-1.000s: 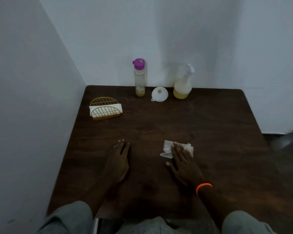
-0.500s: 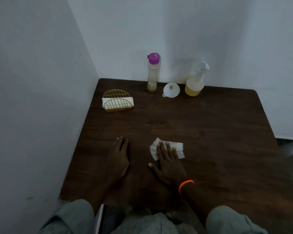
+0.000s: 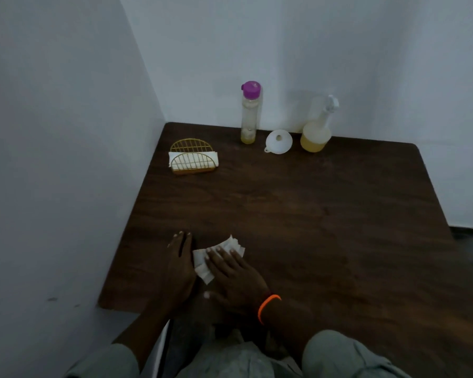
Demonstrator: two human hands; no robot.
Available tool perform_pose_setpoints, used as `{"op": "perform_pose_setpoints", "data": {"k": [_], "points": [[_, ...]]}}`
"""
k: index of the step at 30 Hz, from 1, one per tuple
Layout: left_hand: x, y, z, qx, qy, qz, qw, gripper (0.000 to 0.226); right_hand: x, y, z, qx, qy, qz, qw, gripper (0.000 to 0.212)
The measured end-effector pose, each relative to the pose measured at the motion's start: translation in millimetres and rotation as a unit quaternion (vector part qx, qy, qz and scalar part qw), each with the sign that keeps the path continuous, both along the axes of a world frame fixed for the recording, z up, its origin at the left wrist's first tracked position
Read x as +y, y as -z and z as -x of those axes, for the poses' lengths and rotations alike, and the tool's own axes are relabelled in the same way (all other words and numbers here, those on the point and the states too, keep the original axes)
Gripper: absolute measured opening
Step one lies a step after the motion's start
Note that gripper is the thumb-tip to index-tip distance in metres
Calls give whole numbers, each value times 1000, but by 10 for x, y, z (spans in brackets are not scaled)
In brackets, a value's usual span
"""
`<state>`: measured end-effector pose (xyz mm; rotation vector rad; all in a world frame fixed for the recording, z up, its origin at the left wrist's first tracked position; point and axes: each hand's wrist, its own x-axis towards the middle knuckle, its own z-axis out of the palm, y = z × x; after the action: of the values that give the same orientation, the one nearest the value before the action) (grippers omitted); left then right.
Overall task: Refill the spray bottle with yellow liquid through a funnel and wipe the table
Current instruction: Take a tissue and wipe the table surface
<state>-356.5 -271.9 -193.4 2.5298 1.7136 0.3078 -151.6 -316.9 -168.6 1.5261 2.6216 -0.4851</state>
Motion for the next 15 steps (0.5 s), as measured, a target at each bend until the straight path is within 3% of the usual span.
{"op": "perform_pose_setpoints", "data": {"k": [6, 11, 15], "points": [[27, -251, -260, 17, 28, -33, 999, 48, -387, -103, -973, -11, 168, 14, 986, 80], [9, -249, -607, -12, 35, 6, 999, 50, -902, -150, -1672, -5, 336, 34, 941, 82], [-66, -240, -691, -29, 16, 39, 999, 50, -1100, -159, -1752, 8, 409, 59, 911, 86]]}}
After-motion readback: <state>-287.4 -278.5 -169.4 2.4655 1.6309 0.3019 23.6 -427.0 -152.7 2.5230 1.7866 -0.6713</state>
